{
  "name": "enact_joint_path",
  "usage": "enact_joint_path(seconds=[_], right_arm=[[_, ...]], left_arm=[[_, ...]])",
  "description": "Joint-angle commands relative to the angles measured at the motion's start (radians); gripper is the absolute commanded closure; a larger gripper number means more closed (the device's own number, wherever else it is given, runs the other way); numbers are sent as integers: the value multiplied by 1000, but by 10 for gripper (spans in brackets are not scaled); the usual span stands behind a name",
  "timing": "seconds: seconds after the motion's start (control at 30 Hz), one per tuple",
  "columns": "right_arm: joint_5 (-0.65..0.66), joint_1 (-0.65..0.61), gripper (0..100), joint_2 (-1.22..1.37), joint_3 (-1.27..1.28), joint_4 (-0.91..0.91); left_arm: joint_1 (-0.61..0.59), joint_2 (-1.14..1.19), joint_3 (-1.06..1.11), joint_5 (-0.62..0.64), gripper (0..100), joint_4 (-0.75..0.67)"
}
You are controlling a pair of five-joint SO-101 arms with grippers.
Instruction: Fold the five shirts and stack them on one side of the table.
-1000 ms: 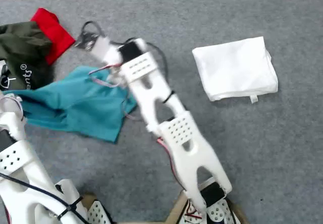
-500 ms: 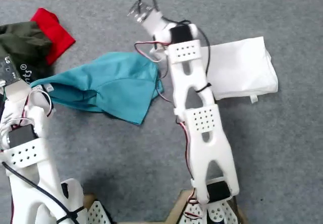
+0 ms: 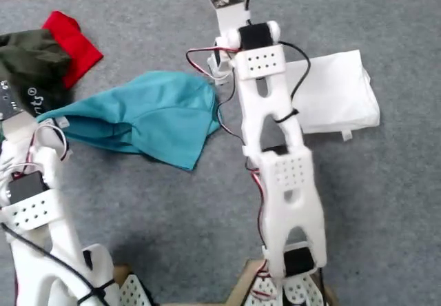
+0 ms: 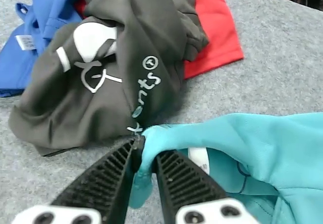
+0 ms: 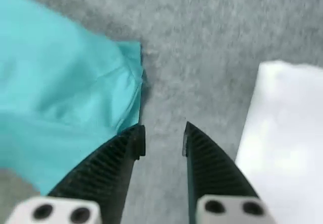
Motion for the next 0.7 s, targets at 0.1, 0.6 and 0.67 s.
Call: enact_joint_path(seconds=[0.1, 0.6, 0.67], right_arm=[[-3, -196, 864, -449, 759, -32], [-562, -341, 724, -197, 885, -265], [-582, -342, 724, -162, 842, -241]], left_arm=[[-8, -23, -4, 8, 971, -18], [-8, -23, -1, 8, 971, -18], [-12, -23, -1, 8, 971, -18]])
